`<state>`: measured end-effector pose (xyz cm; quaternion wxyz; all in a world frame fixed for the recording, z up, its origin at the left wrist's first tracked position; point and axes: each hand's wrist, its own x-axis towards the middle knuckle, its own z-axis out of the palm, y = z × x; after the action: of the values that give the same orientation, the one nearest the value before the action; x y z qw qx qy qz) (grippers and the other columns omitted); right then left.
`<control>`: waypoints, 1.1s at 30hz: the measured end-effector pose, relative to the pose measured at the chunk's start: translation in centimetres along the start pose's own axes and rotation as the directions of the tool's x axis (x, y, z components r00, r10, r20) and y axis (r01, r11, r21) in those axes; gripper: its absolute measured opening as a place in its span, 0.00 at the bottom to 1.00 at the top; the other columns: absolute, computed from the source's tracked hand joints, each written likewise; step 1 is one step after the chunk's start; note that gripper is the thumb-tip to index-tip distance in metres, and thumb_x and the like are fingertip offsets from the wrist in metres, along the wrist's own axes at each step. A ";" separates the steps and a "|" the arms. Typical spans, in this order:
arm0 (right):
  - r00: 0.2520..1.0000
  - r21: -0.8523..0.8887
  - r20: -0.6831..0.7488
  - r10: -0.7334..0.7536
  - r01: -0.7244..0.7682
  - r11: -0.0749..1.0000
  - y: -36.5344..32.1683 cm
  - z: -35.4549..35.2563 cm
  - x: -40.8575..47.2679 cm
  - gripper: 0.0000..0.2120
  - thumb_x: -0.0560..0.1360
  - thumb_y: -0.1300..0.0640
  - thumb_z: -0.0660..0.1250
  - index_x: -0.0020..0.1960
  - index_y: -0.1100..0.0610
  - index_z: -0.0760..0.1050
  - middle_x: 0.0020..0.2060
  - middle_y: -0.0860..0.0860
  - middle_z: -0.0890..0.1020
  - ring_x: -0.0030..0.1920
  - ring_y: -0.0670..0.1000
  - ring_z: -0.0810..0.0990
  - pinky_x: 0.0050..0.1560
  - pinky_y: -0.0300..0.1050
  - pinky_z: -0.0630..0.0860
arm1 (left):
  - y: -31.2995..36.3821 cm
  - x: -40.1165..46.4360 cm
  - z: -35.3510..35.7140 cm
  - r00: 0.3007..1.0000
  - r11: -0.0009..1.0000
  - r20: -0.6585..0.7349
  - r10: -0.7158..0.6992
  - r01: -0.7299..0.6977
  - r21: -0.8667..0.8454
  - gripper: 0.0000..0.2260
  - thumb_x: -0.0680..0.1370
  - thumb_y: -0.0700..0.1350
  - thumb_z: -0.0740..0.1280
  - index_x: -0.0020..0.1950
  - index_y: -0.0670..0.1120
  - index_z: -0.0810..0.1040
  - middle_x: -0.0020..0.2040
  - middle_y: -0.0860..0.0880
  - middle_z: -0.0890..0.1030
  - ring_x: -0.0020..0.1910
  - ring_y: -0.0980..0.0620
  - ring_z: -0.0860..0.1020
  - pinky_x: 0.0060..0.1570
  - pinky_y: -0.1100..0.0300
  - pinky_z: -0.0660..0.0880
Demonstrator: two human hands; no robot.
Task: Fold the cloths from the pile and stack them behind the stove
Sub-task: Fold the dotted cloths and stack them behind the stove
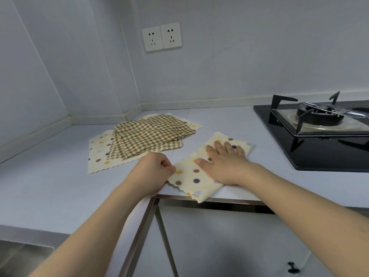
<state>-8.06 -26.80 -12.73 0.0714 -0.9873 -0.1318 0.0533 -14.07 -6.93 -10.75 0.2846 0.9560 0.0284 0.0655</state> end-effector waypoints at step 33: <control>0.991 -0.073 0.132 0.025 -0.016 0.997 2.9 -1.4 -2.2 0.51 0.65 0.19 0.44 0.78 0.47 0.38 0.77 0.54 0.38 0.77 0.59 0.36 0.74 0.61 0.36 | -0.5 -0.7 -1.0 0.993 0.999 0.114 0.020 -0.025 0.046 0.05 0.74 0.41 0.64 0.49 0.49 0.74 0.40 0.52 0.77 0.37 0.52 0.75 0.35 0.59 0.70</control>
<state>-9.30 -30.35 -11.62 0.0265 -0.9847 -0.1279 0.1151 -14.94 -6.04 -10.26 0.2623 0.9649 0.0031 0.0136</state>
